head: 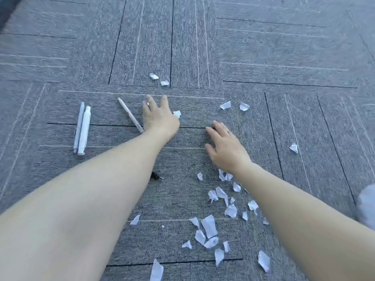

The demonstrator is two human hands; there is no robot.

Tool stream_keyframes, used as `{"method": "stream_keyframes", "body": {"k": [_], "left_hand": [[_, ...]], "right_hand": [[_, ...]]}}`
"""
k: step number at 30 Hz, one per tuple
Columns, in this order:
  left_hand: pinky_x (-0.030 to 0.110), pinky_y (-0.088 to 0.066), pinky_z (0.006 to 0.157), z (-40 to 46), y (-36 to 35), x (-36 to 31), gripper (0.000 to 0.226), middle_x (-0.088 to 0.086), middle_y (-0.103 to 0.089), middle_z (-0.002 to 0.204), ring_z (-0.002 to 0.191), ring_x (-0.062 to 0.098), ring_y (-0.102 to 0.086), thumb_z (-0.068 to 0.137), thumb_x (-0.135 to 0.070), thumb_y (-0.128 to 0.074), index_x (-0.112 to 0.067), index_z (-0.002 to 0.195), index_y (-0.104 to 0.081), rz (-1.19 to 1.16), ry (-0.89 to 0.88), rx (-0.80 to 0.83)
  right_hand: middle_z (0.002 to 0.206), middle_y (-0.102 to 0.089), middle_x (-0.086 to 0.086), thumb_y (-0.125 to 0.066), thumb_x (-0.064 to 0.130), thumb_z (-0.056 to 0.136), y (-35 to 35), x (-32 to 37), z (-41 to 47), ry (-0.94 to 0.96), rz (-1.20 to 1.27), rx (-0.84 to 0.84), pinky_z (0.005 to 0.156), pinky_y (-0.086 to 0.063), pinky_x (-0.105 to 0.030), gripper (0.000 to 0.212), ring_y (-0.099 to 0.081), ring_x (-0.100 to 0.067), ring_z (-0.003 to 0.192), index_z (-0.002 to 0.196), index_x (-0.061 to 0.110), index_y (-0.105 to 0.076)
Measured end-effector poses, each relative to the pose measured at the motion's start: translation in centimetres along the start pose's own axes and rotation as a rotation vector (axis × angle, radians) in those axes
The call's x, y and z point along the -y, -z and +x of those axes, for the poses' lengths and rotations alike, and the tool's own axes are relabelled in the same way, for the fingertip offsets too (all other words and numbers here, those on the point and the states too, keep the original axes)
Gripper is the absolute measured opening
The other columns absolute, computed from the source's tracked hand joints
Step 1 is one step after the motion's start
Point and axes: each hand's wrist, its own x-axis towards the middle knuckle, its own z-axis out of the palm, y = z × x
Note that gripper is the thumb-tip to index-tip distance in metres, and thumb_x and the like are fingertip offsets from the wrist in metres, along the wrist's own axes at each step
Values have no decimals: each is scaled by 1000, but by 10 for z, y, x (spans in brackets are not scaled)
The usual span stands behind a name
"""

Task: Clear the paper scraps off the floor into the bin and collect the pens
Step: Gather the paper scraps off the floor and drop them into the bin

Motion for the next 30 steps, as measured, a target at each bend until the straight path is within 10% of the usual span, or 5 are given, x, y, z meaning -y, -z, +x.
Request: {"method": "stream_keyframes", "body": {"k": [4,7,11,18,30], "left_hand": [[44,-10,118,-1,-18,0,59,19,-14,155,144,34,-6,91,-15,-39,-8,147,-21,-25,-38,-67],[36,-31,110,-33,-39,2,44,13,-48,135,129,27,-38,88,0,-40,-4,130,-48,-195,-439,-135],[28,-43,88,-61,-49,5,30,9,-60,103,99,21,-51,86,3,-47,-4,110,-64,-237,-864,-147],[41,-19,115,7,-16,-1,47,10,-27,149,138,24,-22,94,-18,-41,-13,141,-36,-283,-285,-201],[46,-13,115,98,2,-5,66,13,-5,158,145,31,-5,93,-41,-50,-27,149,-17,-62,-43,-165]], "right_hand": [[148,-43,-6,-44,16,97,-9,-2,-30,117,41,-66,112,-34,-37,40,-36,-24,138,135,7,-52],[111,-68,-8,-49,10,86,-12,-6,-65,304,85,-170,76,-58,-42,29,-64,-28,102,107,5,-69],[127,-59,-8,-48,10,89,8,-17,-27,12,249,-384,98,-45,-43,33,-49,-27,121,119,10,-63],[163,1,-1,-43,43,96,46,-43,70,-290,25,26,119,-7,-50,61,4,-39,147,151,38,-16],[147,-44,-4,-51,30,96,-18,-28,47,33,137,-311,116,-23,-36,42,-27,-23,142,134,12,-54]]}}
